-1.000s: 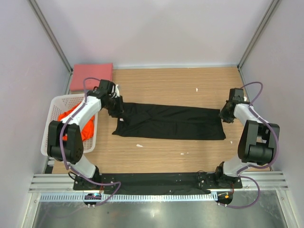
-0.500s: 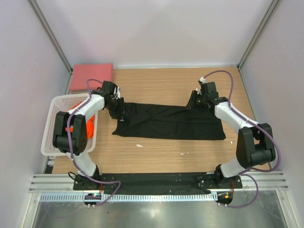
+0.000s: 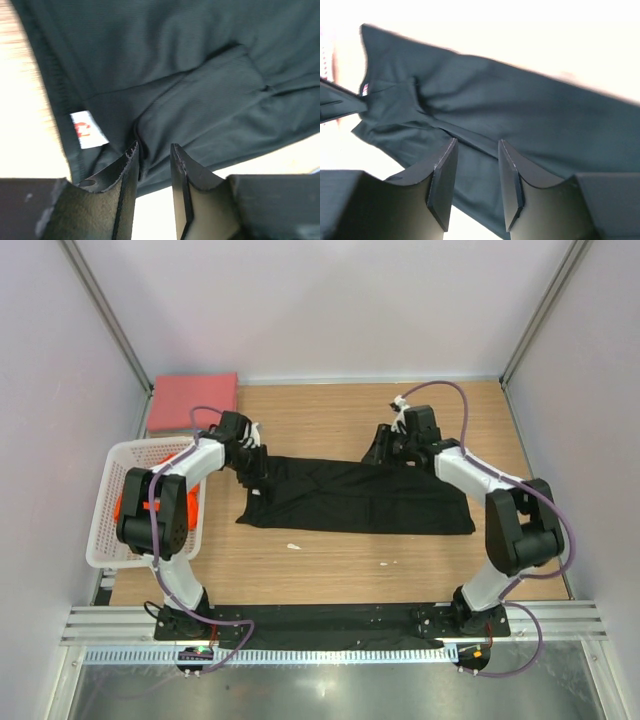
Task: Fold and stack the t-shirts
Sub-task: Fold the tshirt
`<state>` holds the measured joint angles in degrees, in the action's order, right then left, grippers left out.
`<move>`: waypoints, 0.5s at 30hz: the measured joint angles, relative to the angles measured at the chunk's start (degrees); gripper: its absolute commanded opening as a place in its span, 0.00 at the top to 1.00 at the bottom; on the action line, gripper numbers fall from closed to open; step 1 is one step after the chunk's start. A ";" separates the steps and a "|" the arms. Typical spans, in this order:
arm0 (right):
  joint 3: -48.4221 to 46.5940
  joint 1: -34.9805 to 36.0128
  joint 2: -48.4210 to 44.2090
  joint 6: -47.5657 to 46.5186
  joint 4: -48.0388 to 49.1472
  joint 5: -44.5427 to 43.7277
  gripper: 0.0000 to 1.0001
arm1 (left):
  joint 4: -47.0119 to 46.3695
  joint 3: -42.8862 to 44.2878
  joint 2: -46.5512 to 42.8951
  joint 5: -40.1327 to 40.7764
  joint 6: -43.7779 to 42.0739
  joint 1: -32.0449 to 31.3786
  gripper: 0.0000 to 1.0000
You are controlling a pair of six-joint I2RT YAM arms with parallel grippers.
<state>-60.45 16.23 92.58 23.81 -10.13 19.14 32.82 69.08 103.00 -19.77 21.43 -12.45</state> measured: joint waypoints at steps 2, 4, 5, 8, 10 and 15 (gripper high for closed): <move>-2.58 1.44 3.87 -0.79 1.27 2.40 0.50 | -0.46 -0.13 -0.42 -1.20 -0.13 -0.57 0.69; -5.92 3.02 8.39 -2.12 1.99 4.37 0.49 | -1.11 -0.59 -1.27 -2.16 -0.28 -1.27 0.69; -8.37 4.07 11.23 -3.04 2.05 5.31 0.48 | -1.31 -0.90 -1.70 -2.54 -0.33 -1.60 0.69; -13.60 6.91 17.40 -4.94 2.49 7.69 0.48 | -1.70 -2.01 -2.89 -3.65 -0.39 -2.58 0.70; -16.20 8.57 20.46 -5.79 2.75 9.14 0.48 | -1.73 -2.86 -3.54 -4.15 -0.39 -2.91 0.70; -22.21 11.87 26.60 -7.63 2.49 11.87 0.49 | -1.27 -4.63 -5.84 -4.24 -0.39 -3.06 0.70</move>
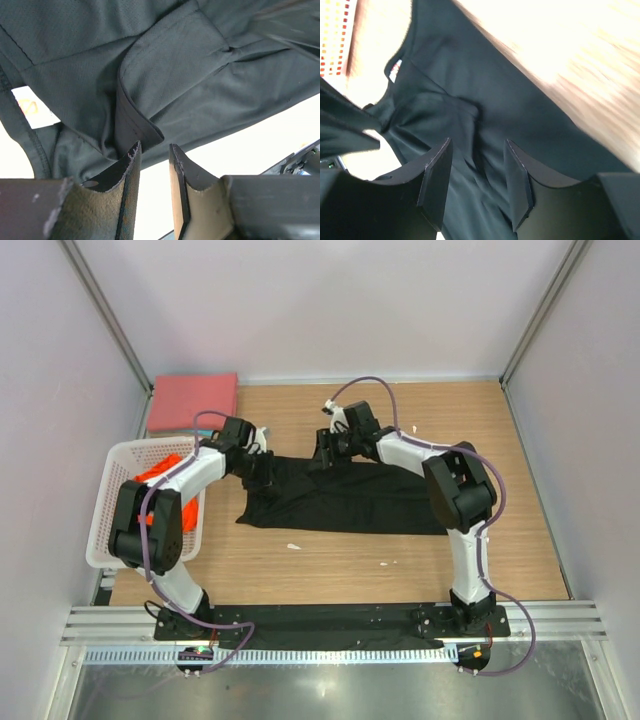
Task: Fold and stack the t-shirts
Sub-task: Fold the tshirt
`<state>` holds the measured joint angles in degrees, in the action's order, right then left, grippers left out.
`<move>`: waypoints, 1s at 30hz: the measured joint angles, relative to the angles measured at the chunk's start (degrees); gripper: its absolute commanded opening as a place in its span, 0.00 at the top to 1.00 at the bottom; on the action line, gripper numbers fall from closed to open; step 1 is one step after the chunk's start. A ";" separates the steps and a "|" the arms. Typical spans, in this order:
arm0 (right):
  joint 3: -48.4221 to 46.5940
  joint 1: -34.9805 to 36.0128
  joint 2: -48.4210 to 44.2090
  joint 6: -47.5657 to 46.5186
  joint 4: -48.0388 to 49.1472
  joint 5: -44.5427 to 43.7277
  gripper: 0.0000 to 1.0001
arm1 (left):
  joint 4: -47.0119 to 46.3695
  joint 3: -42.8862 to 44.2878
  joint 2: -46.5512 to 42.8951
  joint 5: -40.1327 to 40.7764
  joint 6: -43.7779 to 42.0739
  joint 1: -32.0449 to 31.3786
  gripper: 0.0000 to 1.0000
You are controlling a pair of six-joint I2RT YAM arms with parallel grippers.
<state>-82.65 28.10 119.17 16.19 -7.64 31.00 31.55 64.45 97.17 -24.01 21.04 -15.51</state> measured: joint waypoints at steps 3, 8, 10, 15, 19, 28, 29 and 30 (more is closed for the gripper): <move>-3.65 1.27 2.95 -1.03 -0.63 0.61 0.50 | 0.15 -0.11 -0.57 0.09 -0.04 0.00 0.70; -9.29 2.29 7.23 -3.15 -3.17 0.68 0.50 | 0.48 -0.13 -0.57 0.72 -0.33 0.00 0.68; -11.10 2.56 8.55 -4.04 -4.28 0.63 0.50 | 0.52 -0.09 -0.44 0.98 -0.42 0.00 0.68; -12.52 2.60 9.94 -5.53 -6.38 0.68 0.51 | 0.79 0.44 0.59 1.81 -0.55 -0.02 0.68; -13.60 2.67 10.78 -6.16 -7.56 1.14 0.53 | 1.44 1.55 1.79 2.23 -0.79 -0.02 0.67; -14.62 3.96 12.09 -7.15 -7.87 2.05 0.69 | 2.32 2.78 2.73 3.19 -1.40 0.00 0.86; -14.64 4.00 12.13 -7.23 -7.87 2.05 0.72 | 2.40 2.99 2.80 3.30 -1.51 -0.02 0.89; -14.64 4.04 12.15 -7.28 -7.93 1.95 0.75 | 2.49 3.13 2.86 3.41 -1.77 0.00 0.92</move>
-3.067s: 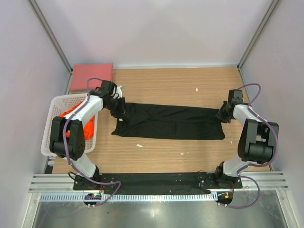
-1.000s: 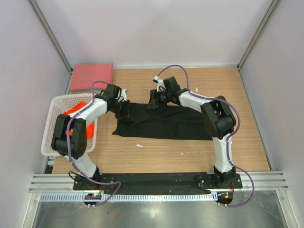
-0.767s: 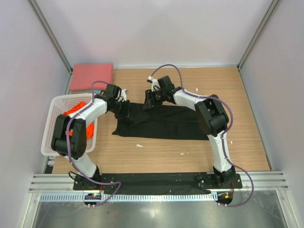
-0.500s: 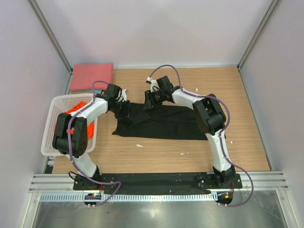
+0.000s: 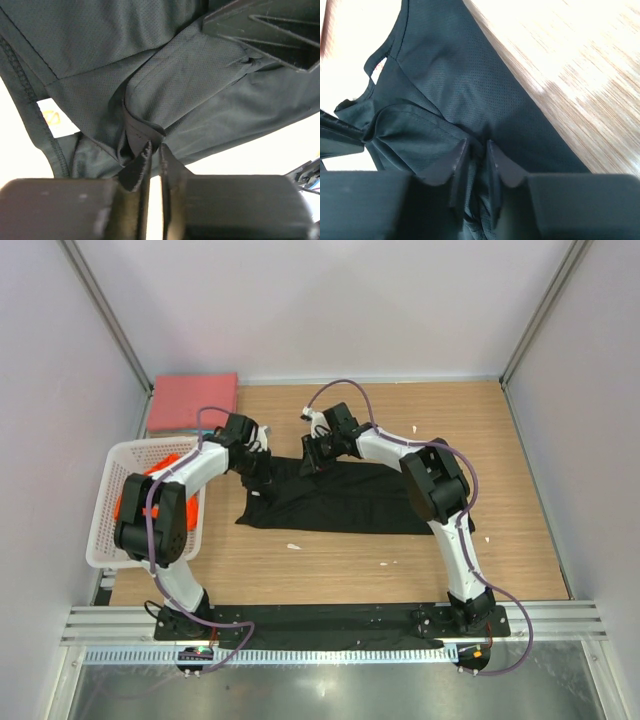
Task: Fold and stack the t-shirts
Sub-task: Fold the tshirt
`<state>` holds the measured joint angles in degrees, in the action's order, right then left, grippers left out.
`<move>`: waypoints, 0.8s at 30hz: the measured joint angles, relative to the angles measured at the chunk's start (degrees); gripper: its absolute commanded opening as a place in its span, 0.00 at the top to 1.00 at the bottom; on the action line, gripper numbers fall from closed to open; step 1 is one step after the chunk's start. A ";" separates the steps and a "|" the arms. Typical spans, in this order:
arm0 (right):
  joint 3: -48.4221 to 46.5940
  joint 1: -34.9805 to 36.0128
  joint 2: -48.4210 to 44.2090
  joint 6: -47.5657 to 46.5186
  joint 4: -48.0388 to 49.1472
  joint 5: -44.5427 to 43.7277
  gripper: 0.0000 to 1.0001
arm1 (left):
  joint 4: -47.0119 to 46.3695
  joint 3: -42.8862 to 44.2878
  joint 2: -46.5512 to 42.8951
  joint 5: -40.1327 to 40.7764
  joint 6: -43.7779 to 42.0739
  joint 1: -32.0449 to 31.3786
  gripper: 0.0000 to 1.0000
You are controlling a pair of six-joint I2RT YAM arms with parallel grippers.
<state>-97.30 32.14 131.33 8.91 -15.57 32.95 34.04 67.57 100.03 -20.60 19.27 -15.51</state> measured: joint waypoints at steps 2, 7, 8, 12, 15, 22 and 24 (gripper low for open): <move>0.00 0.02 0.00 -0.11 -0.07 -0.09 0.87 | 0.28 0.22 0.07 0.09 -0.15 -0.02 1.00; 1.11 0.00 -0.44 0.07 1.16 -0.92 0.92 | 1.79 0.57 0.00 0.13 -0.37 0.00 1.00; 2.16 0.02 -0.92 0.15 1.90 -0.94 0.91 | 2.23 0.57 -0.07 0.22 -0.48 -0.02 1.00; 6.16 0.02 -3.58 0.48 3.67 -0.76 0.89 | 4.44 0.59 -0.61 0.70 -1.36 0.00 1.00; 9.01 0.02 -6.29 0.55 5.11 -0.66 0.89 | 5.84 0.57 -1.03 1.18 -1.97 -0.02 1.00; 14.88 0.26 -10.80 0.92 9.55 0.39 0.89 | 7.21 0.52 -2.01 1.55 -2.29 0.00 1.00; 15.87 0.44 -10.97 0.98 10.32 1.09 0.86 | 7.48 0.52 -2.62 1.55 -2.51 0.00 1.00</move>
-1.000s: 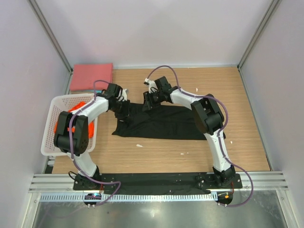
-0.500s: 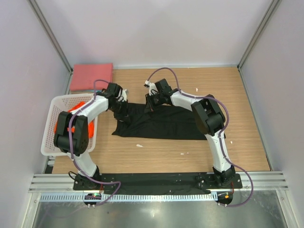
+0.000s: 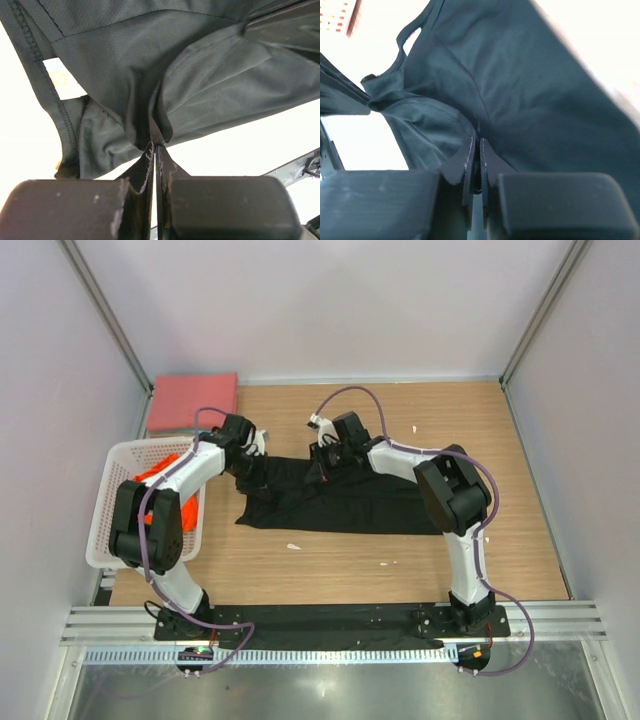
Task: Fold and stack the t-shirts
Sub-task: Fold the tshirt
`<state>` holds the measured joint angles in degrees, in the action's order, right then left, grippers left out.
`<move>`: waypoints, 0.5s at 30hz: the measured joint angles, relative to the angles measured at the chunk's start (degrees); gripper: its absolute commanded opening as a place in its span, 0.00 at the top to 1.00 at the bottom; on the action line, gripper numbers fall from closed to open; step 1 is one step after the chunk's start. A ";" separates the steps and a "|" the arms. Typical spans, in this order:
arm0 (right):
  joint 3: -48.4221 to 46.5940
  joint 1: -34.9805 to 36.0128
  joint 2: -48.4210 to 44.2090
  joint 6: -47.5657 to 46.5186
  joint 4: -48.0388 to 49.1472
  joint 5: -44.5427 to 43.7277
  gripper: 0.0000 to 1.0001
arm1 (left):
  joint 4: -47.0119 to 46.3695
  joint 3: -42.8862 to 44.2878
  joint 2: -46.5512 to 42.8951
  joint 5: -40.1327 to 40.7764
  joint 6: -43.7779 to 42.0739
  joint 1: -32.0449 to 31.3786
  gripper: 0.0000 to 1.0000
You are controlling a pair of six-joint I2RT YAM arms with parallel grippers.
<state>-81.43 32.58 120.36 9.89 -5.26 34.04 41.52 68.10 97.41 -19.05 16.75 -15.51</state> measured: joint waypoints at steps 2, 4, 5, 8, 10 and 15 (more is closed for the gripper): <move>0.90 0.24 0.00 0.13 0.52 0.48 0.84 | 0.22 -0.02 -0.37 0.00 -0.33 -0.02 1.00; 1.73 0.44 -0.07 0.20 0.72 0.79 0.78 | 0.39 -0.13 -0.63 0.00 -0.57 0.00 1.00; 2.19 0.48 -0.11 0.26 0.74 0.90 0.75 | 0.46 -0.28 -0.72 -0.02 -0.68 -0.02 1.00; 3.28 0.70 -0.46 0.20 0.74 1.09 0.74 | 0.76 -0.98 -0.96 -0.04 -0.79 -0.02 1.00; 4.04 0.70 -0.98 0.17 0.76 1.25 0.75 | 0.94 -1.53 -1.18 -0.22 -0.94 -0.02 0.99; 6.54 0.70 -3.63 -0.57 0.46 1.92 0.75 | 1.79 -3.67 -2.27 -1.22 -1.40 -0.07 0.90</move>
<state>-74.89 33.28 116.73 9.32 -4.80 35.97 43.31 64.42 95.13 -20.27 15.35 -15.57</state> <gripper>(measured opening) 0.246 0.067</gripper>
